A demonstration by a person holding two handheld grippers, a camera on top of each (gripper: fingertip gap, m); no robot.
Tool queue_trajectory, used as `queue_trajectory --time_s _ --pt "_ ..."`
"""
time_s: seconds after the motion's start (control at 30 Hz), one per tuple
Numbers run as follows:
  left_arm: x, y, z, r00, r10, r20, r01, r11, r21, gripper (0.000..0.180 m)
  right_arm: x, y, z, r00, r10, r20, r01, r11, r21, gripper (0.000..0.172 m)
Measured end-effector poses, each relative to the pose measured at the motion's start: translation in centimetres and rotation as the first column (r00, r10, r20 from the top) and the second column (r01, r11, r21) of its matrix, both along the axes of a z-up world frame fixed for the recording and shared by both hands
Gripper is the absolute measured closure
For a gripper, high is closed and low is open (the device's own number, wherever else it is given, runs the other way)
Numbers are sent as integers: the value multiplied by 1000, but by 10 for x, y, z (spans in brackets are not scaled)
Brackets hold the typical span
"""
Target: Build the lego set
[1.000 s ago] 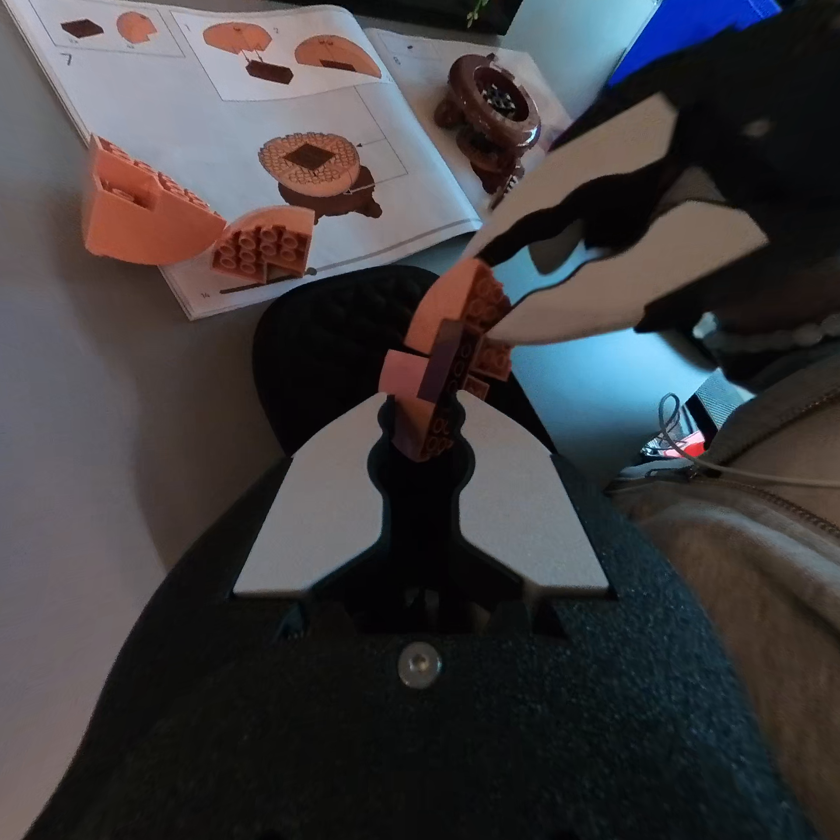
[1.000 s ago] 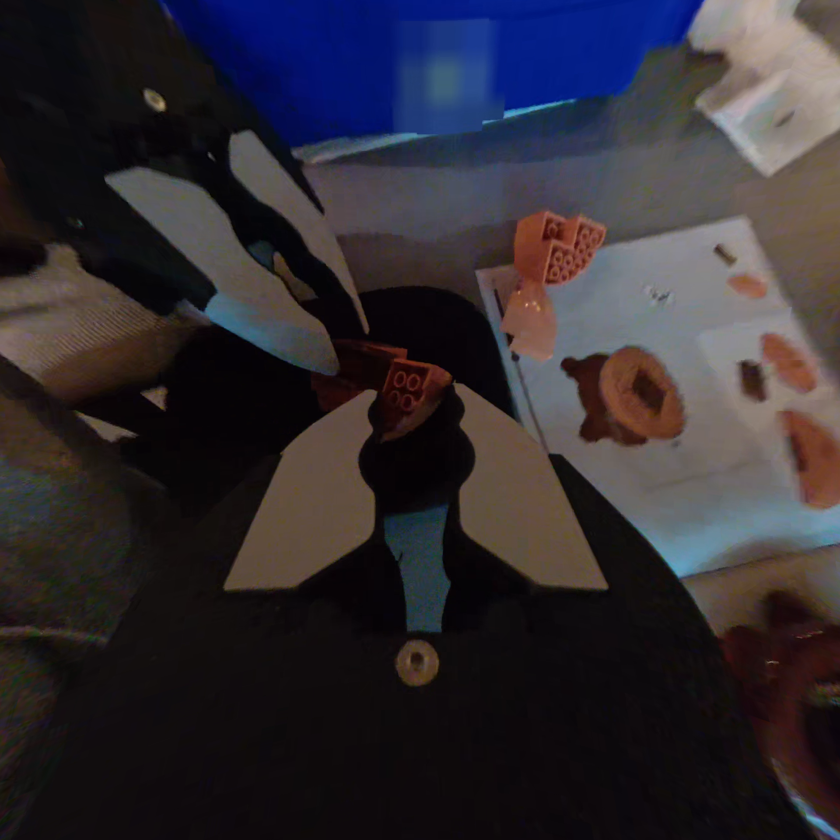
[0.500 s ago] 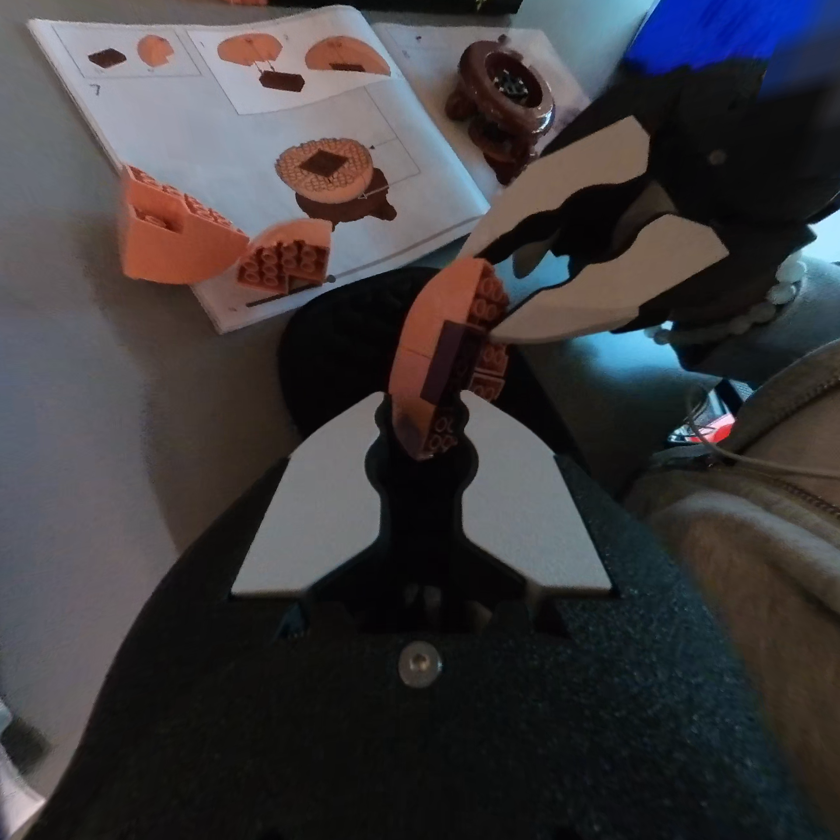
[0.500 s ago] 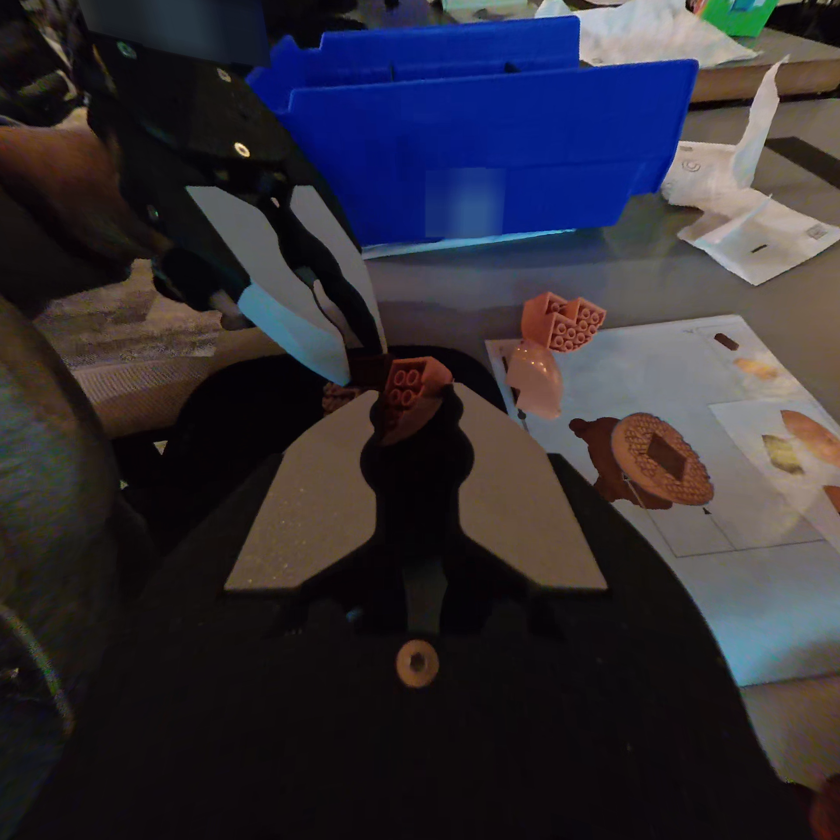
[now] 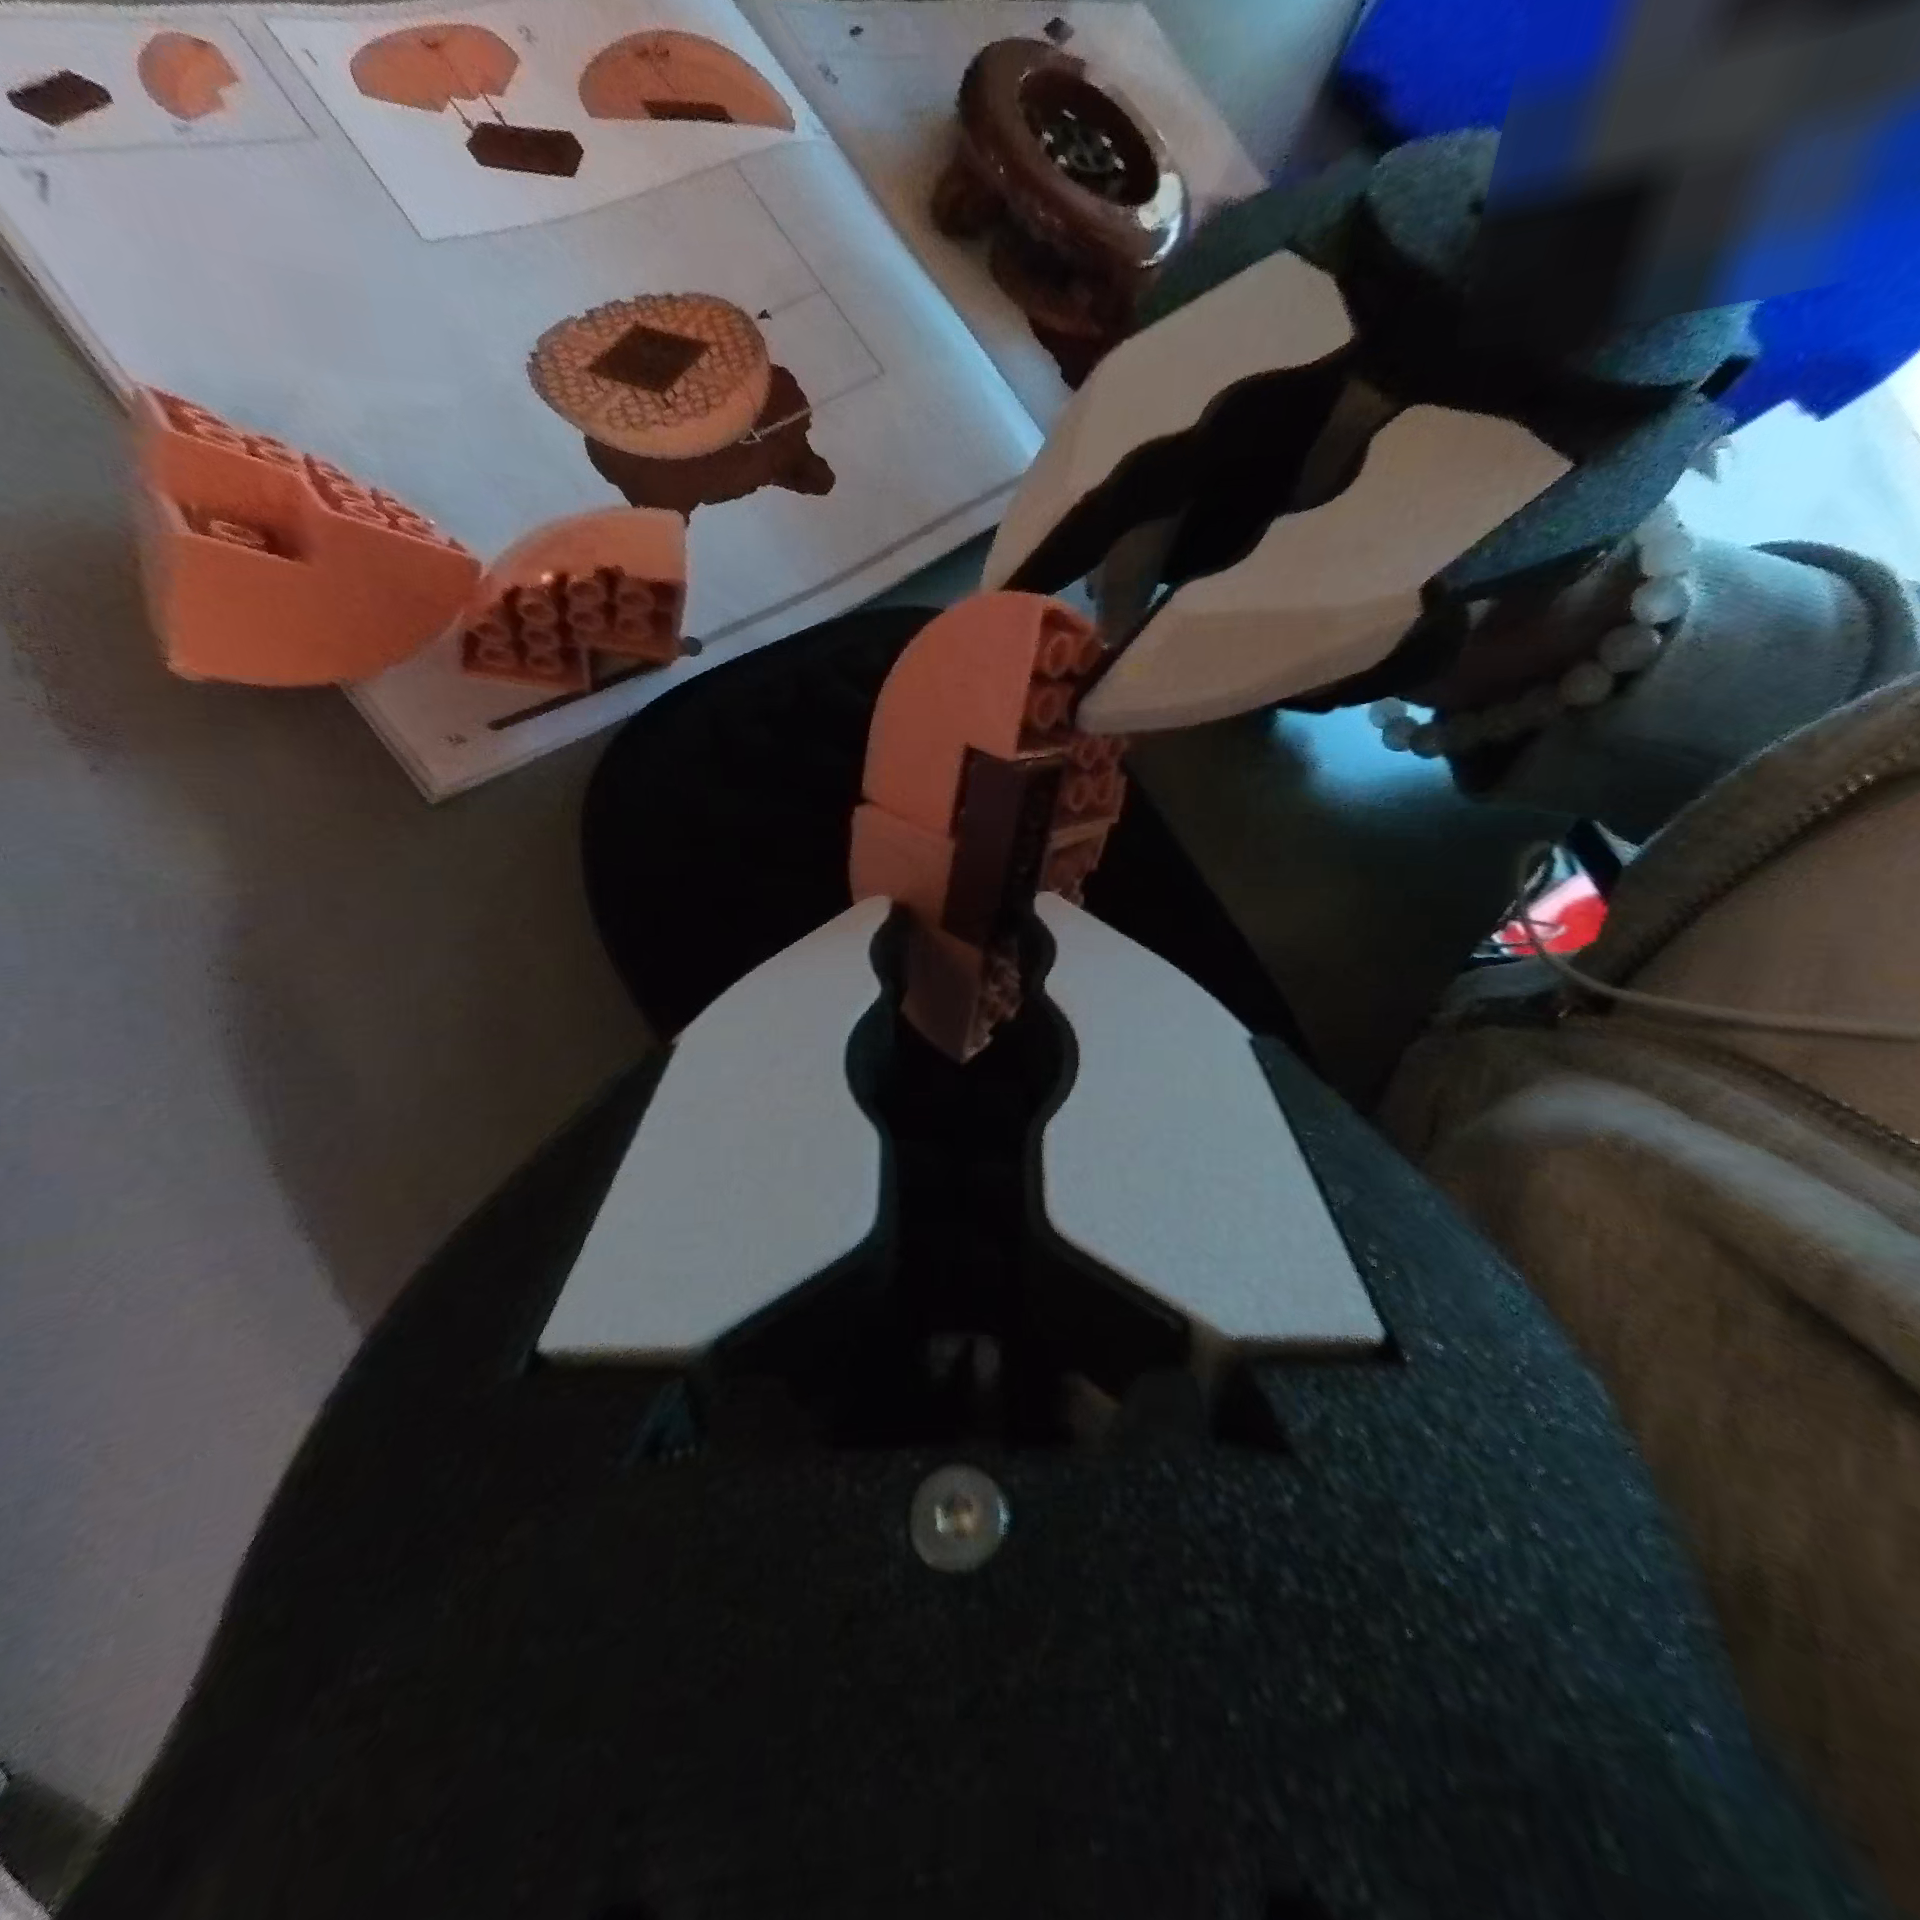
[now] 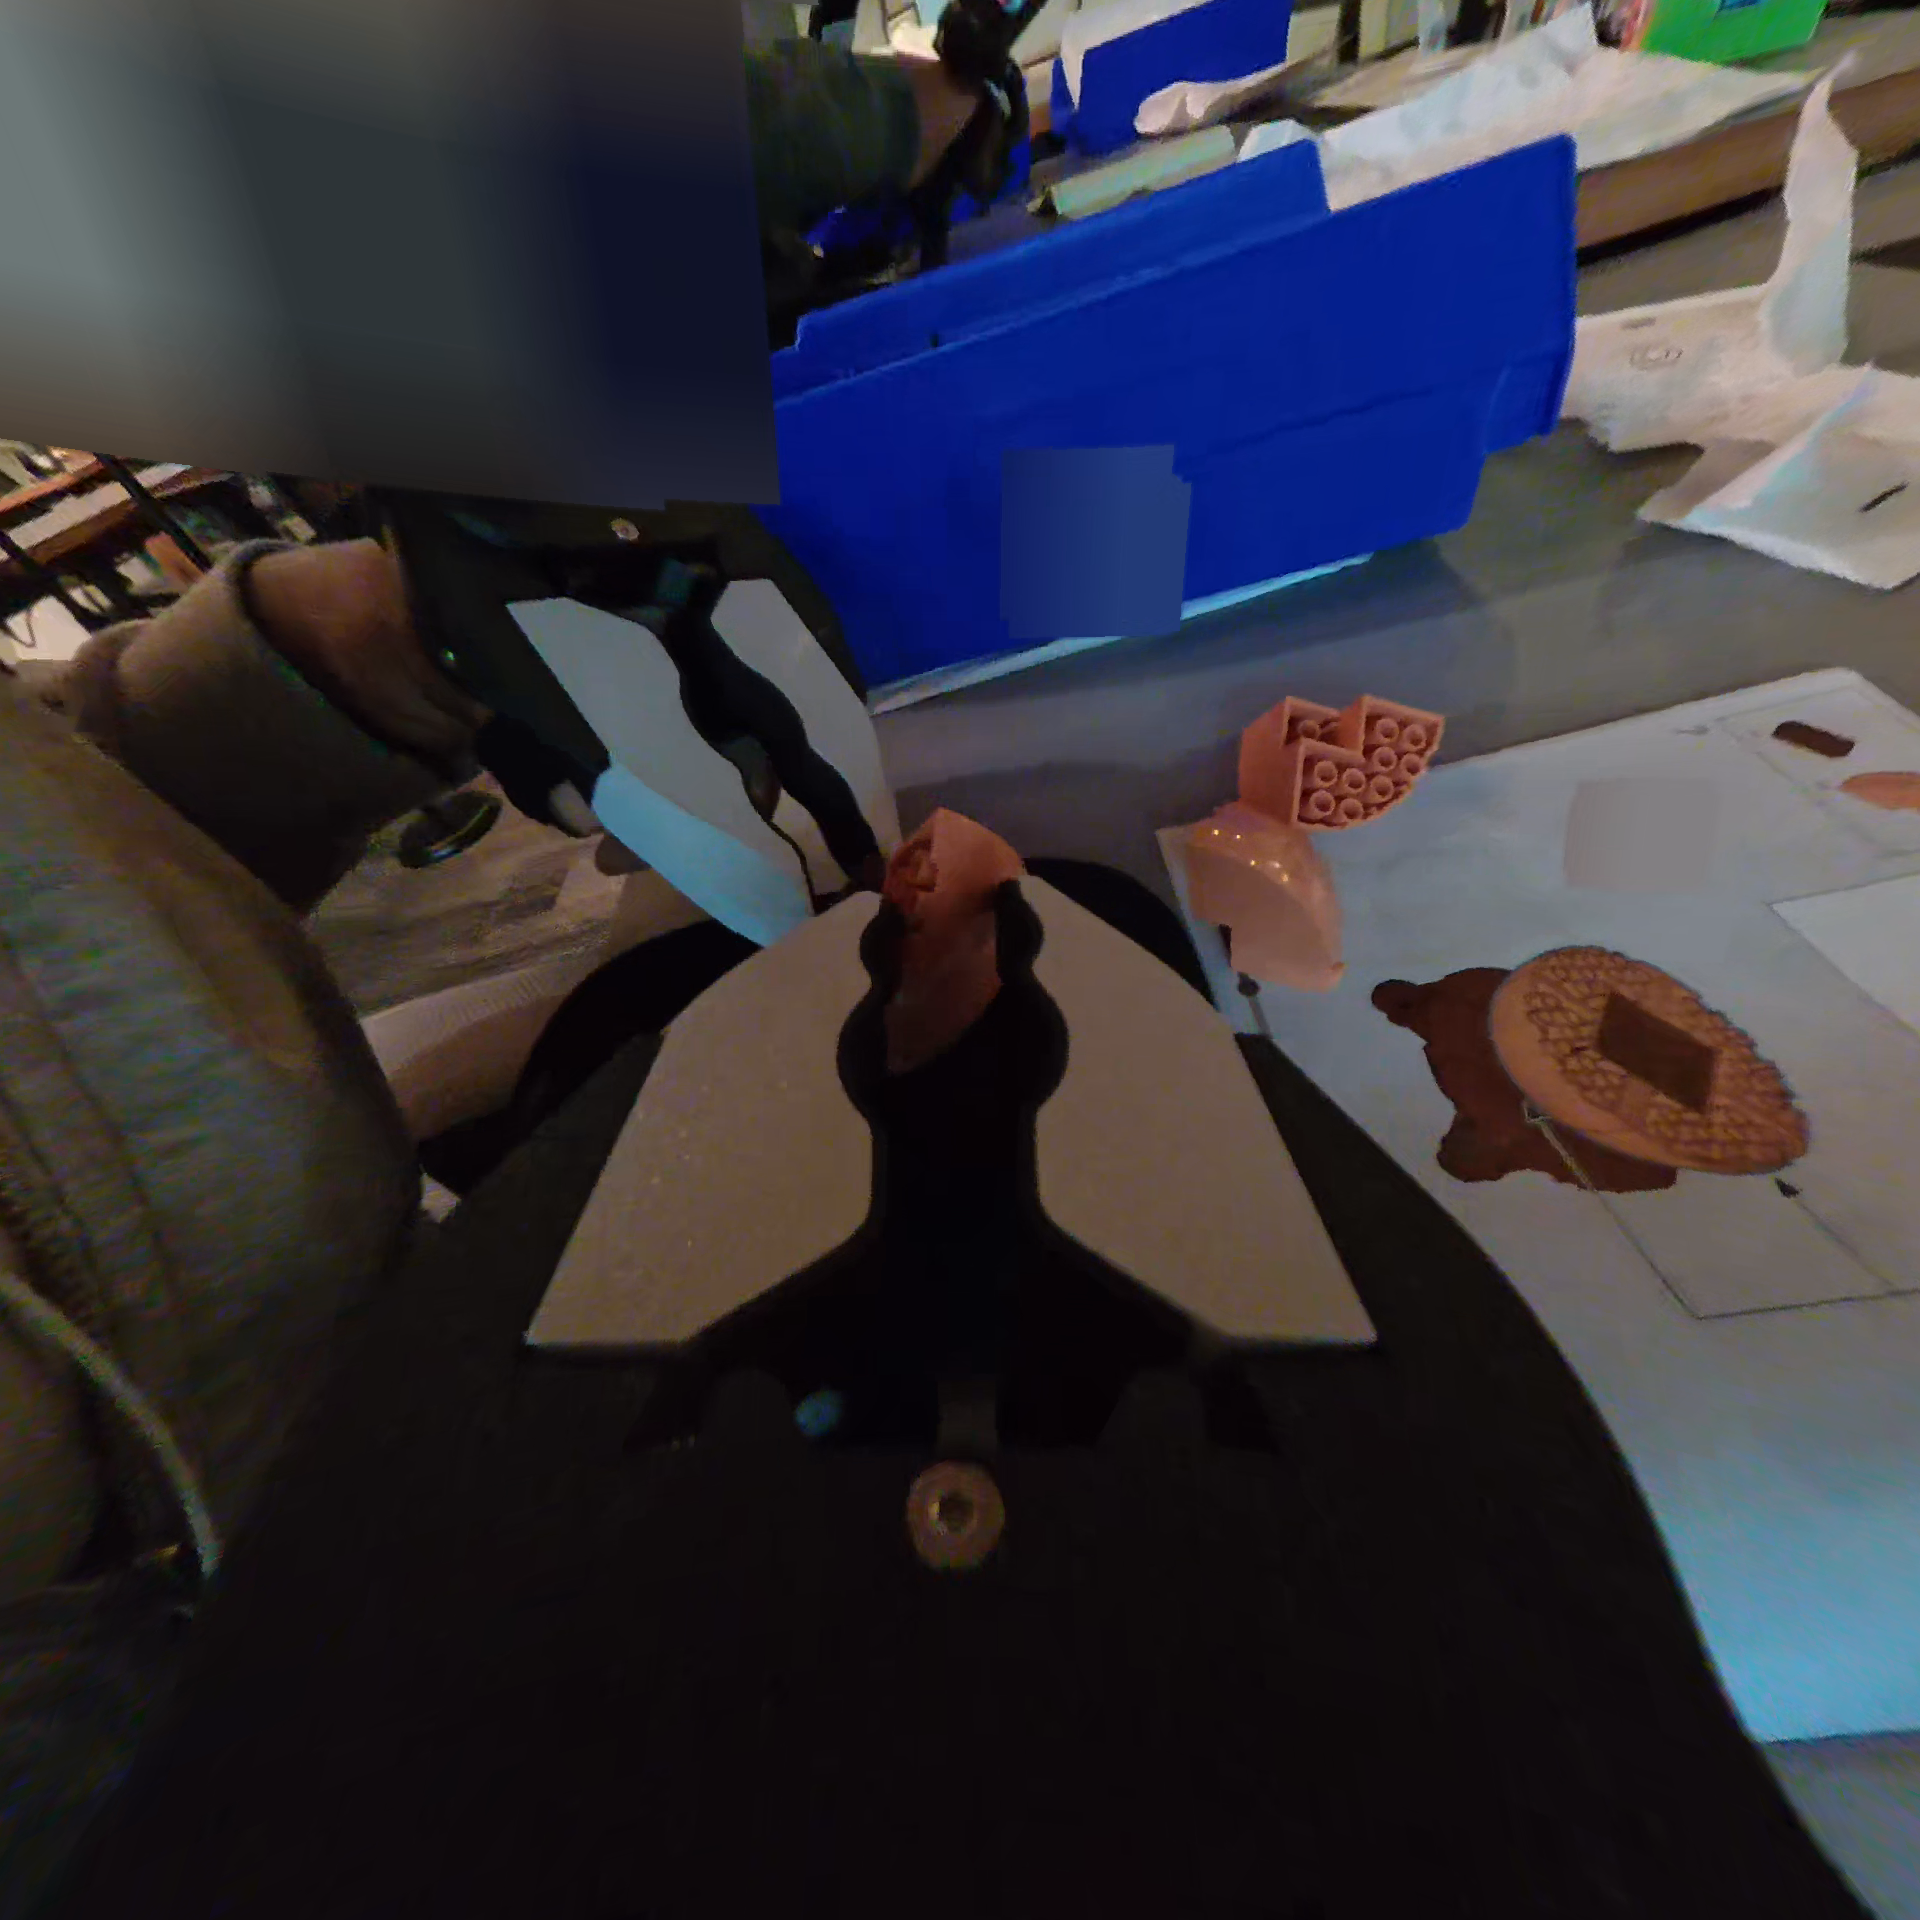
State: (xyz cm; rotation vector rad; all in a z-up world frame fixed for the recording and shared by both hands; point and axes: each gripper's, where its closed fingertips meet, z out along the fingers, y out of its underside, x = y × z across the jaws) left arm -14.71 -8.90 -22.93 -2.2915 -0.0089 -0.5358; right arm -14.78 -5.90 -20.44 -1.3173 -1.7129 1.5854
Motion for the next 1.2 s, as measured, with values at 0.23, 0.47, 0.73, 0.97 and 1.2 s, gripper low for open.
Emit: queue_trajectory --time_s 0.23,0.47,0.73,0.97,1.2 --pt "-3 1 -2 984 -125 124 143 979 -146 161 -6 5 -12 965 14 262 32 985 -168 154" --pt "-3 0 -5 936 -277 216 342 858 -383 158 -7 6 -18 936 29 352 46 978 -203 155" --pt "-3 3 -10 891 -397 222 451 705 -548 147 -3 7 -21 914 95 394 10 967 -255 153" --pt "-3 6 -11 871 -436 226 481 663 -573 144 -7 3 -25 899 127 419 -56 983 -177 146" --pt "-4 7 -11 856 -446 261 516 701 -493 144 -10 2 -26 869 127 478 -75 989 -126 146"
